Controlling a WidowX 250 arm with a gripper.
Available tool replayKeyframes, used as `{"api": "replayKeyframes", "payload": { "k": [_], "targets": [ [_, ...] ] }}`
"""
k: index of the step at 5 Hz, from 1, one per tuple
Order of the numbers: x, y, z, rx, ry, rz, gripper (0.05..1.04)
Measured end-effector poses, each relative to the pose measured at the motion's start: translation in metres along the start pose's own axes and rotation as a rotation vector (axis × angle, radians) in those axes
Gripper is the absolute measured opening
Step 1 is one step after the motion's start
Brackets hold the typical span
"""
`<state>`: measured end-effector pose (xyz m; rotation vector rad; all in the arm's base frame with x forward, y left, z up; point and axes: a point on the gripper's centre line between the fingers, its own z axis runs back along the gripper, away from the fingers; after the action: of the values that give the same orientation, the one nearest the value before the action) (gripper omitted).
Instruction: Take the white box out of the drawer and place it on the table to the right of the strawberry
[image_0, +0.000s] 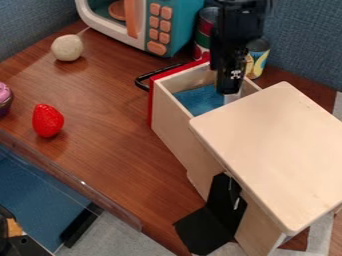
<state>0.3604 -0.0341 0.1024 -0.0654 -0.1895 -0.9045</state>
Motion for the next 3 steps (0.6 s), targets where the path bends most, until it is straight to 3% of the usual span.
{"api": "replayKeyframes", "payload": {
  "k": [1, 3],
  "targets": [
    [0.001, -0.003, -0.008, -0.009, 0.002, -0.020, 1.000],
    [0.003, -0.011, -0.019, -0.049, -0.074, -0.082, 0.966]
  ]
}}
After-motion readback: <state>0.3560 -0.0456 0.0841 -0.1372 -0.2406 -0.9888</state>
